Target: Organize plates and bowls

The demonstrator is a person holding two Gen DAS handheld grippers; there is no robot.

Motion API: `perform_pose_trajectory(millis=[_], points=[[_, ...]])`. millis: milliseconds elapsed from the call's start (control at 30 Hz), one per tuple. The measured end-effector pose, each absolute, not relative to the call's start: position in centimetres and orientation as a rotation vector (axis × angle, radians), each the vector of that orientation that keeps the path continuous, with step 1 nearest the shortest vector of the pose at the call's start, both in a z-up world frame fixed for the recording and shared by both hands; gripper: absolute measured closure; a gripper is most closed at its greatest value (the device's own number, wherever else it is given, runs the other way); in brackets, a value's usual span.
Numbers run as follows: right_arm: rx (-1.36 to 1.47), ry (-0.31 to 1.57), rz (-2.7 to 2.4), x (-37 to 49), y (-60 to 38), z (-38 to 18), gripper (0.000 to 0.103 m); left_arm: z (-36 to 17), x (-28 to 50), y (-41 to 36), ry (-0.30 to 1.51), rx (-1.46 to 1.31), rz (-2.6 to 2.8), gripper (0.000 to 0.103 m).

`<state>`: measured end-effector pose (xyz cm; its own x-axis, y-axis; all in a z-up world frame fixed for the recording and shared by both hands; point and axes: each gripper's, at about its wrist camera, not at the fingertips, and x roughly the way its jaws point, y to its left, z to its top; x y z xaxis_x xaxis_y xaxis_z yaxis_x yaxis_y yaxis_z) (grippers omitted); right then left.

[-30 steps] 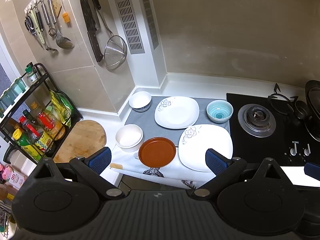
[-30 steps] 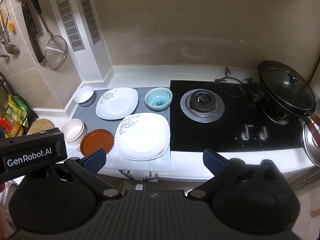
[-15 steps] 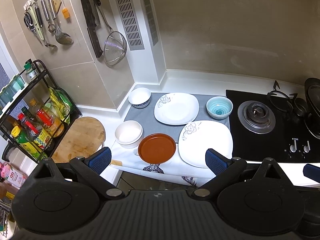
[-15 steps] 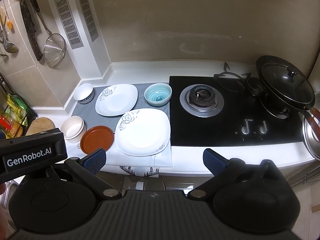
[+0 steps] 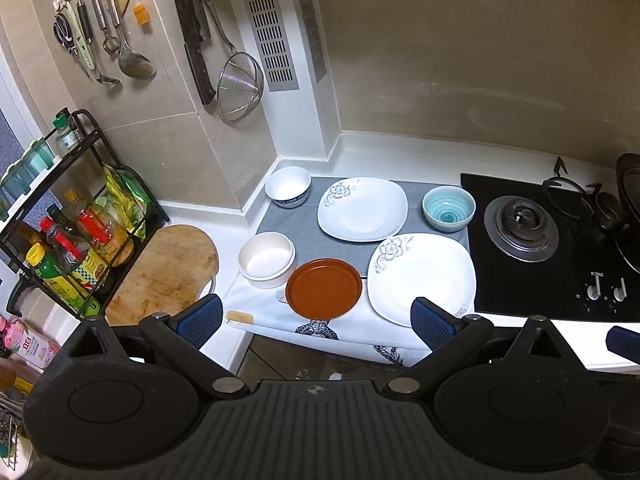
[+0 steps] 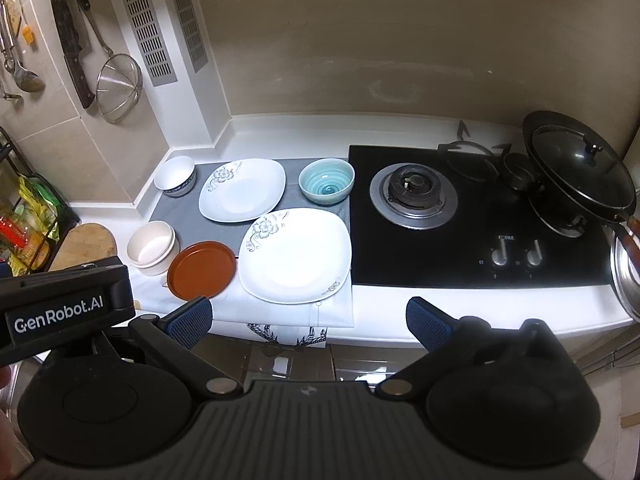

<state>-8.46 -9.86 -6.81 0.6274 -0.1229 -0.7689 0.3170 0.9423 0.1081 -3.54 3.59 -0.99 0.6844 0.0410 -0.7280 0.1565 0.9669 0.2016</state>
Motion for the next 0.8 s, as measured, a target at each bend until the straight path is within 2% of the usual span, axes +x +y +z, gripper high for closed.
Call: perform_pose_trajectory(millis=[800], points=[[0.264, 0.878, -0.254, -7.9, -9.3, -8.2, 0.000, -2.0, -3.3, 4.3, 0.771, 0.301, -0.073, 0.003]])
